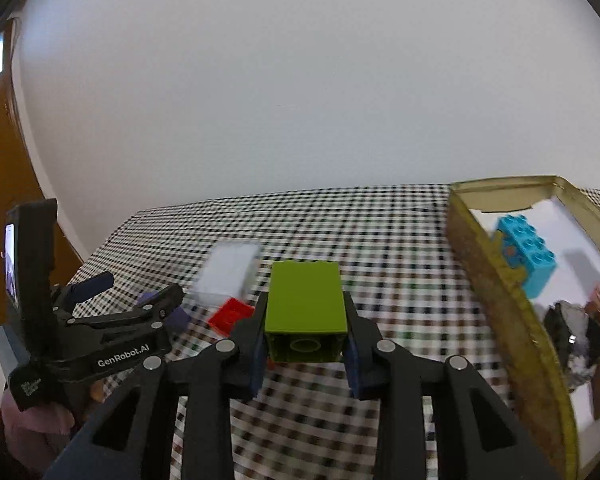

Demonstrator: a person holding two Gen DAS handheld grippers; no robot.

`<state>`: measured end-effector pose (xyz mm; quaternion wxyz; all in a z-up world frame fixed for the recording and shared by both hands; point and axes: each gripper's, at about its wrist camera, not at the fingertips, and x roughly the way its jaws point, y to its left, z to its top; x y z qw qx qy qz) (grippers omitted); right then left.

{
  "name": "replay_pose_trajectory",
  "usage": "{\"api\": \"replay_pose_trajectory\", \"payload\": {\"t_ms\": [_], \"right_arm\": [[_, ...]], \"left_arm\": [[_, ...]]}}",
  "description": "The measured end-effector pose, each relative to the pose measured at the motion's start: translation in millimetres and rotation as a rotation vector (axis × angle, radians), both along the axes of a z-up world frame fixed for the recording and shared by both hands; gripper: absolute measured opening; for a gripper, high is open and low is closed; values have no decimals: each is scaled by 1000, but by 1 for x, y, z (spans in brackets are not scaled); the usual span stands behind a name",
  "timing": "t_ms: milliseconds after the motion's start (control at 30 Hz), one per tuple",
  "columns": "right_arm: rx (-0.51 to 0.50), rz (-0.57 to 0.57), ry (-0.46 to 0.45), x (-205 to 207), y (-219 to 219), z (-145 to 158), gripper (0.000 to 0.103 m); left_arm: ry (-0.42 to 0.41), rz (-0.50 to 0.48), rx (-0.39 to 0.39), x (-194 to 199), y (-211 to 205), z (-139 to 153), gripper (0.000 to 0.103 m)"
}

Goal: Organize rigid objects
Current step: 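Grasp the lime-green Lego block with the right tool while the left tool grasps the purple block, then carry the green block with the right tool while the left tool carries the purple block over the tray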

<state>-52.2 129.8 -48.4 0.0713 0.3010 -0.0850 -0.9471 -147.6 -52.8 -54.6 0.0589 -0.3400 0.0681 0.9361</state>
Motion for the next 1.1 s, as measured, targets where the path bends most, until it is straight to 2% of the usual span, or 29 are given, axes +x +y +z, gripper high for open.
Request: {"api": "replay_pose_trajectory", "payload": {"t_ms": [133,200,267,333,400,467,500,633,700,800,867,1100], "right_arm": [[-4,-23,-8,3,8,-2,34],[-25,-23,-22,-1,11,-5,34],[-32,-19,-33,-1,13,-8,34],[-36,-14,-44,-3,10,-9,34],[-39,-6,-52,-4,9,-11,34],[-32,0,-53,-4,11,-11,34],[-29,1,-54,-4,10,-11,34],[-22,0,-47,-4,13,-12,34],[-22,-3,-46,-6,13,-13,34],[-39,-1,-33,-6,14,-11,34],[-42,2,-8,-4,14,-7,34],[7,-12,75,5,14,7,34]], "left_arm": [[-61,11,-14,-9,2,-8,102],[-93,1,-28,-10,7,-11,93],[-120,-15,-34,-13,11,-17,77],[-150,-24,-34,-16,13,-21,74],[-176,-35,-10,-17,11,-23,65],[-191,-64,53,-21,8,-24,42],[-200,-82,84,-19,6,-26,40],[-198,-64,98,-19,0,-27,40],[-178,-37,119,-15,-9,-24,40],[-91,-2,159,-7,-15,-13,39],[-8,15,147,0,-14,-4,39],[129,36,125,17,-1,13,40]]}}
